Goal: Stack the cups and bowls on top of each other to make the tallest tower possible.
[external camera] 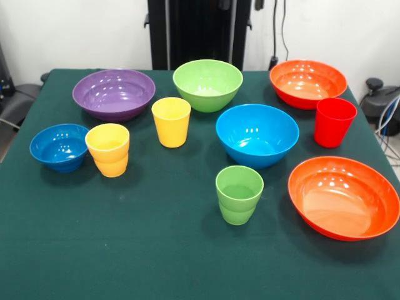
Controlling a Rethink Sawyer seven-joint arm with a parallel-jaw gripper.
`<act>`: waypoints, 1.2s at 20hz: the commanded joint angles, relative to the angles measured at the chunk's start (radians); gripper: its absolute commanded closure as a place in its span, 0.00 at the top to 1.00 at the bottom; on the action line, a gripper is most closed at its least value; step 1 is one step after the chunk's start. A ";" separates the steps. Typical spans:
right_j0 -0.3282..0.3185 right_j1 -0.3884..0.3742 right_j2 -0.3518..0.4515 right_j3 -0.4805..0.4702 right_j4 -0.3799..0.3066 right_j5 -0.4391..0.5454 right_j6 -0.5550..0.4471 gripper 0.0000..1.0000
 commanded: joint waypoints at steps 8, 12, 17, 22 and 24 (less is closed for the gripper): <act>-0.123 0.220 0.143 -0.275 -0.134 0.190 -0.146 1.00; -0.146 0.244 0.156 -0.345 -0.183 0.210 -0.179 1.00; -0.188 0.254 0.183 -0.393 -0.235 0.250 -0.228 1.00; -0.239 0.302 0.215 -0.417 -0.281 0.230 -0.240 1.00; -0.244 0.320 0.226 -0.417 -0.276 0.228 -0.209 1.00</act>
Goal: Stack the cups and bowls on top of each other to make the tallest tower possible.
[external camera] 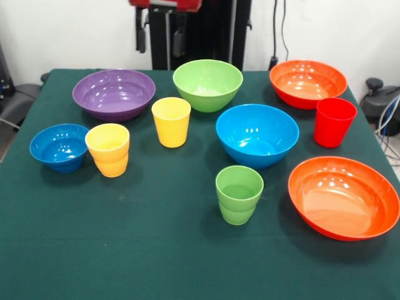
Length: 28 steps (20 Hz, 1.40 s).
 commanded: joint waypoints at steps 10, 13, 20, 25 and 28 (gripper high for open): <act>-0.018 0.172 0.172 -0.078 -0.103 0.016 -0.131 1.00; -0.034 0.167 0.197 -0.056 -0.093 0.012 -0.147 1.00; -0.089 0.167 0.269 -0.006 -0.086 -0.004 -0.172 1.00; -0.090 0.209 0.263 -0.030 -0.139 -0.025 -0.150 1.00; -0.072 0.240 0.245 -0.054 -0.174 -0.028 -0.130 1.00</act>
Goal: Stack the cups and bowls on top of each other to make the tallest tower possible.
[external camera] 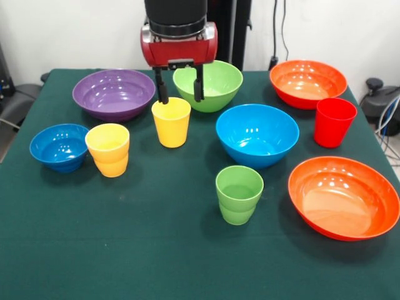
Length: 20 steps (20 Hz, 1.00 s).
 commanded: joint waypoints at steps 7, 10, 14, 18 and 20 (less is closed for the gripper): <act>0.048 0.166 0.014 -0.057 -0.251 -0.063 -0.092 1.00; 0.054 0.205 0.010 -0.078 -0.282 -0.082 -0.064 1.00; 0.024 0.197 0.063 -0.030 -0.260 -0.088 -0.072 1.00; -0.012 0.192 0.118 0.020 -0.238 -0.127 -0.084 1.00; -0.018 0.194 0.129 0.030 -0.243 -0.145 -0.083 1.00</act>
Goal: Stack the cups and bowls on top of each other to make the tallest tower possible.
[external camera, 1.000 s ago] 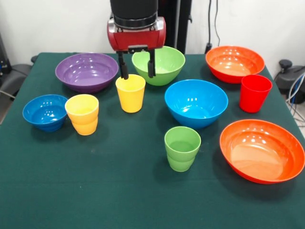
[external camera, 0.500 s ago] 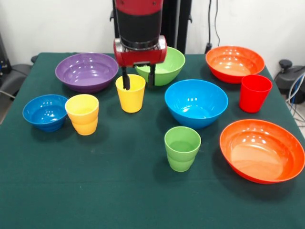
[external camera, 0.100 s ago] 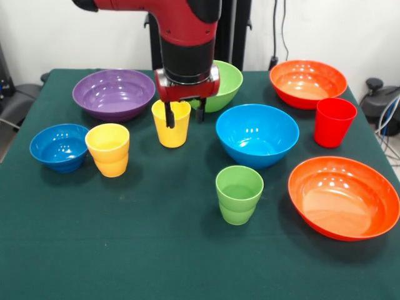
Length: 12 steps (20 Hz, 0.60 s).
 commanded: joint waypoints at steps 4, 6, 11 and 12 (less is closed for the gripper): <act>-0.034 0.008 0.126 0.069 -0.053 -0.112 -0.080 1.00; -0.039 -0.014 0.137 0.091 -0.045 -0.107 -0.077 1.00; -0.053 -0.068 0.168 0.129 -0.018 -0.075 -0.081 1.00; -0.055 -0.086 0.173 0.140 -0.011 -0.060 -0.082 1.00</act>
